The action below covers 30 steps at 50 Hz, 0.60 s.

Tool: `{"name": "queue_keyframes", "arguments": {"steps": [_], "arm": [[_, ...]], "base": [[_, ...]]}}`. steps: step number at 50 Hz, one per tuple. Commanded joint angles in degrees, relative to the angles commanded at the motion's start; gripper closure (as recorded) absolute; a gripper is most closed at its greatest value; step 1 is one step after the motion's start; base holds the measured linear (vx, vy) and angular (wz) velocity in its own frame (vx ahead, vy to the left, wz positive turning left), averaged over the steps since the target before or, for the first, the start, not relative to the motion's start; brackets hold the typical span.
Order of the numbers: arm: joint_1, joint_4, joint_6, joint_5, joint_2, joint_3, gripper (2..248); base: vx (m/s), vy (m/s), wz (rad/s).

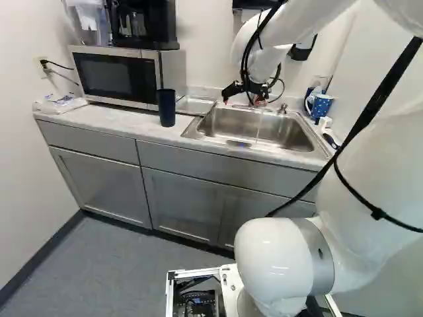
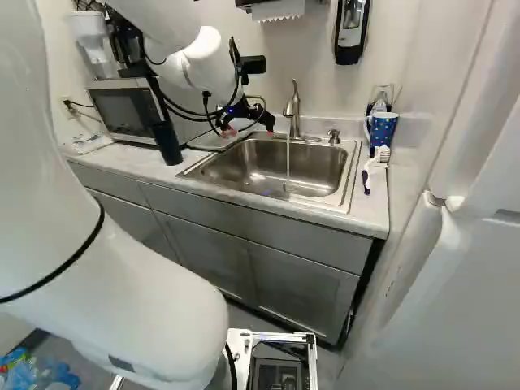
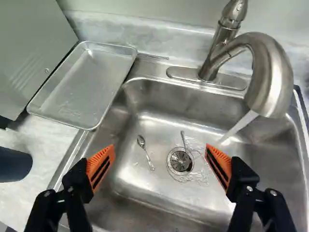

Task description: Rinse the cup and place it in the tray

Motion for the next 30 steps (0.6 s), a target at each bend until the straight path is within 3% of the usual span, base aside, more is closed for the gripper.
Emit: {"name": "queue_keyframes", "arguments": {"steps": [30], "arm": [[-5.57, 0.00, 0.00, 0.00, 6.25, 5.56, 3]], "base": [[0.000, 0.000, 0.000]]}}
